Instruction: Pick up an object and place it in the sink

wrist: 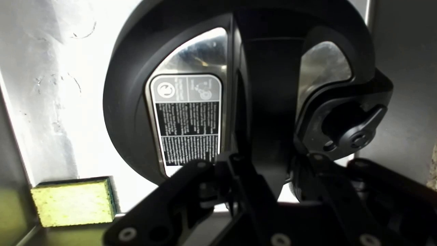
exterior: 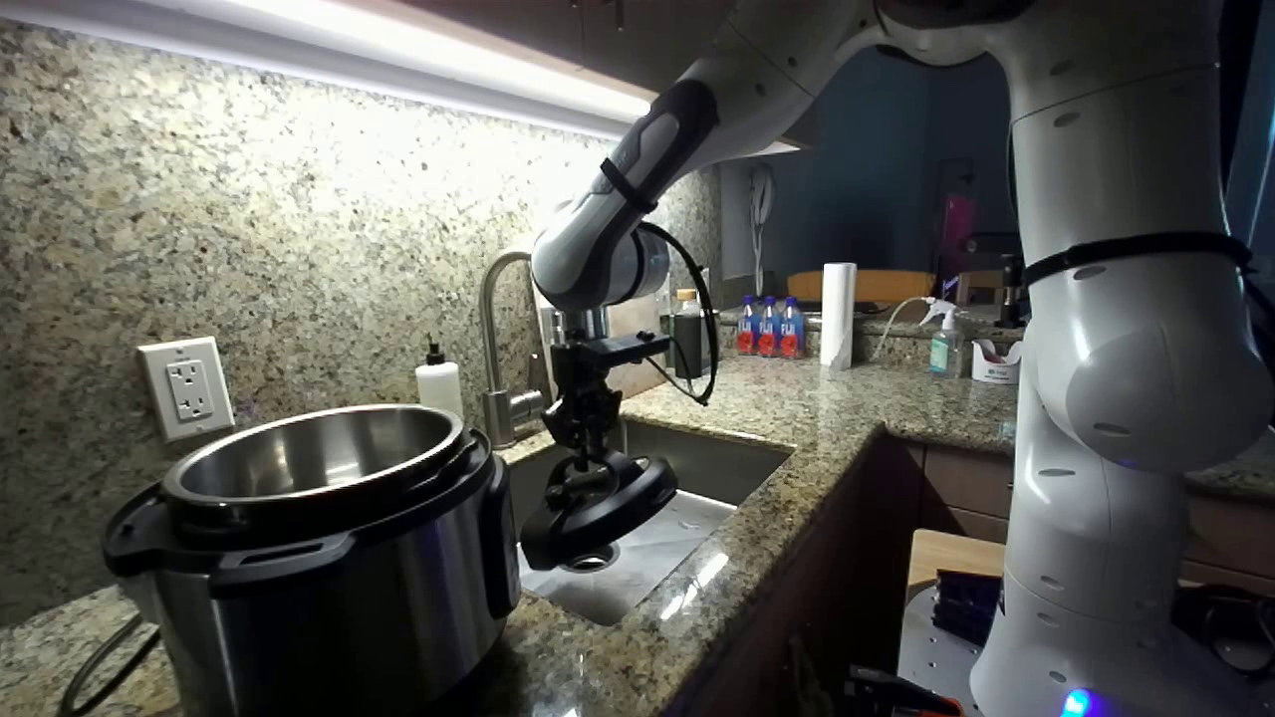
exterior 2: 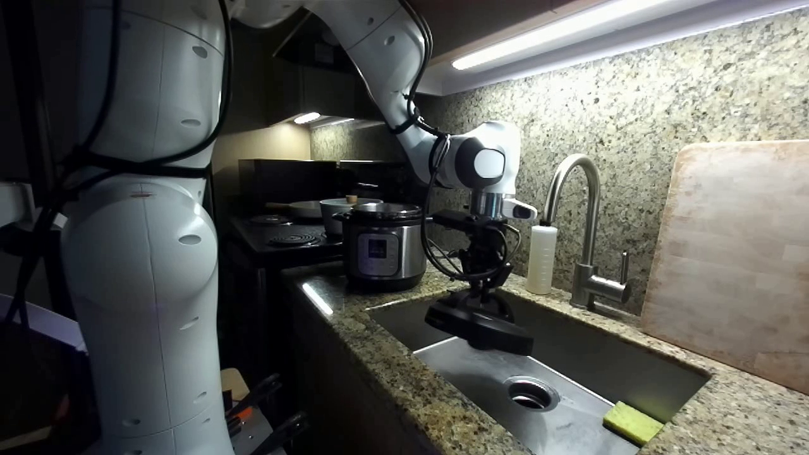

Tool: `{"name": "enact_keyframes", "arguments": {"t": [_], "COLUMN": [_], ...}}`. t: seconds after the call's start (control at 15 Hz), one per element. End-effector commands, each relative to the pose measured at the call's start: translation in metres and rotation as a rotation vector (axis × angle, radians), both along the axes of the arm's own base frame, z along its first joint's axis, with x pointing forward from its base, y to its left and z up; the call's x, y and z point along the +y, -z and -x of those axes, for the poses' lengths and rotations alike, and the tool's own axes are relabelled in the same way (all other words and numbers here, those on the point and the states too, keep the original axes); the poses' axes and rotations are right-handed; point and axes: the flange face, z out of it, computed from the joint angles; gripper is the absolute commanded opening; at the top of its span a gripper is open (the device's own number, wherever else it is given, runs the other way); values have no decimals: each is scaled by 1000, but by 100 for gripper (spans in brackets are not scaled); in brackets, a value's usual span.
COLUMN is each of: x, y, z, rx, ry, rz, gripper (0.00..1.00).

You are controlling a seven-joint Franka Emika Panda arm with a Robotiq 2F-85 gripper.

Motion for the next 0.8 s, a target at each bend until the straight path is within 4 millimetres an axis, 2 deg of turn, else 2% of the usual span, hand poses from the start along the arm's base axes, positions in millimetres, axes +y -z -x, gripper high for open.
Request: {"name": "enact_keyframes", "arguments": {"t": [0.0,0.73], "x": [-4,-6], "y": [-16,-16], "z": [-3,-1], "rx": [-6,32], "ry": [-39,-104], "rz": [15,26], "gripper": [13,13]}}
